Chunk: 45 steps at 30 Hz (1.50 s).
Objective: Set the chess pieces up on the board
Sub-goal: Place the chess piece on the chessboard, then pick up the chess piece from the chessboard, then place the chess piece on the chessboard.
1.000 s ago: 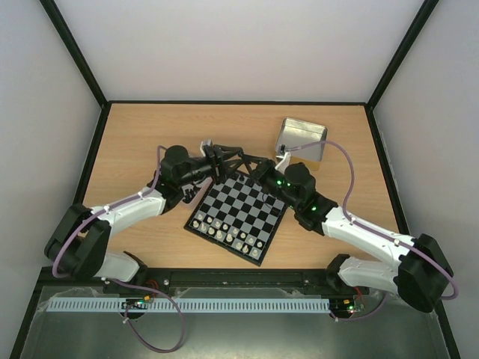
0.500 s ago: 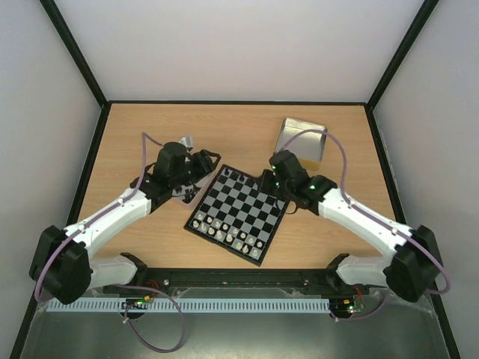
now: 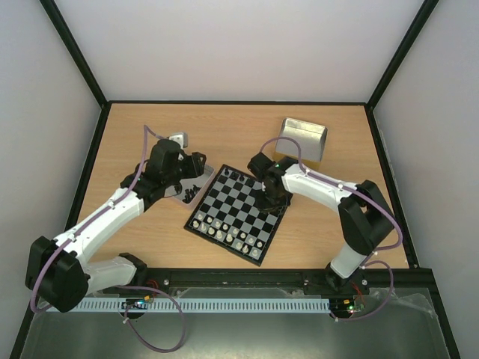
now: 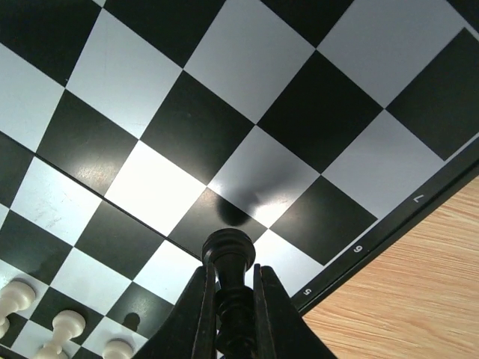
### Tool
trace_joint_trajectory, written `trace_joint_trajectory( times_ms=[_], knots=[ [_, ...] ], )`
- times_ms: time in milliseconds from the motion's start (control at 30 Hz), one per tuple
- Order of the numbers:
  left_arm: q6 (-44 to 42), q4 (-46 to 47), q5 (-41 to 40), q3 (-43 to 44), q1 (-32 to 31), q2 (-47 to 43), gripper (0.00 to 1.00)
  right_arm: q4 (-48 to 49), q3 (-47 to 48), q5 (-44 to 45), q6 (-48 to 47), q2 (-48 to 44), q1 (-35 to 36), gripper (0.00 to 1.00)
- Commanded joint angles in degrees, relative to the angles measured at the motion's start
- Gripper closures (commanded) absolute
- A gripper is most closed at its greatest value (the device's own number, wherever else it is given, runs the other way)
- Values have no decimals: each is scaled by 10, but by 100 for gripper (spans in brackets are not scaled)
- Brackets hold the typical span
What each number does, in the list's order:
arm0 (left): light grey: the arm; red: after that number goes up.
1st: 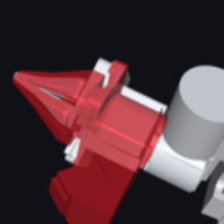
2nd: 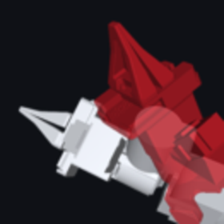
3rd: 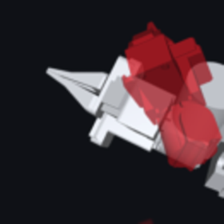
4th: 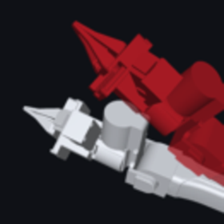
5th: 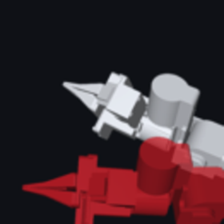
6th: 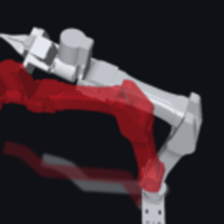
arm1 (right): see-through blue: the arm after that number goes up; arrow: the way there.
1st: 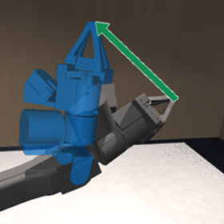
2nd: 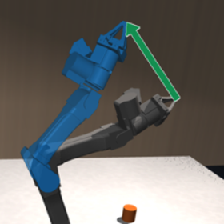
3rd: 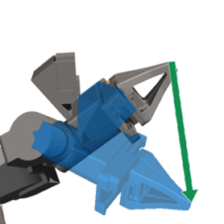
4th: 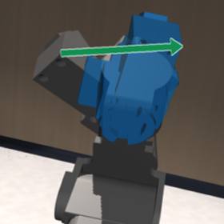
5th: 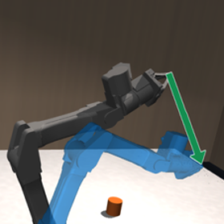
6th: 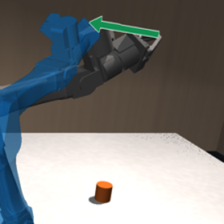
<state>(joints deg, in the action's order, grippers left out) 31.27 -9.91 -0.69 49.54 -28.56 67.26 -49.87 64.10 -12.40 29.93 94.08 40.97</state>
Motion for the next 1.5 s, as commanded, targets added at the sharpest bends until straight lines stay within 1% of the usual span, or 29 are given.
trace_joint_trajectory(
  times_ms=[0,100,133,267,300,333,467,567,667,733,833,933,1133,1467],
  knots=[
    [-33,-9,-5,-4,4,0,37,-106,51,6,-56,29,-1,95],
    [-36,-12,-4,-5,4,2,37,-123,65,11,-61,46,-1,93],
    [-36,-11,-3,-5,5,2,37,-123,69,11,-60,50,-1,91],
    [-39,-9,8,-7,5,4,37,-107,78,14,-47,53,-1,71],
    [-39,-7,11,-7,5,4,37,-99,78,13,-41,49,-1,67],
    [-38,-6,13,-6,5,3,37,-90,77,11,-36,46,-1,66],
    [-38,-5,19,-6,6,5,37,-64,50,12,-18,37,-1,65],
    [-37,-5,20,-6,6,6,37,-44,30,13,-9,30,-1,65],
    [-35,-6,22,-6,6,8,37,-36,20,11,-8,29,-1,68],
    [-34,-6,22,-6,6,9,37,-28,14,15,-8,28,-1,73],
    [-34,-8,22,-4,6,10,37,-16,13,27,-6,27,-1,86],
    [-34,-9,21,-4,6,9,37,-4,23,49,-3,25,-1,92],
    [-32,-11,22,-2,6,9,37,8,78,84,-12,58,-2,93],
    [-31,-15,25,-2,6,10,37,20,165,94,-39,141,-25,93]
  ],
)
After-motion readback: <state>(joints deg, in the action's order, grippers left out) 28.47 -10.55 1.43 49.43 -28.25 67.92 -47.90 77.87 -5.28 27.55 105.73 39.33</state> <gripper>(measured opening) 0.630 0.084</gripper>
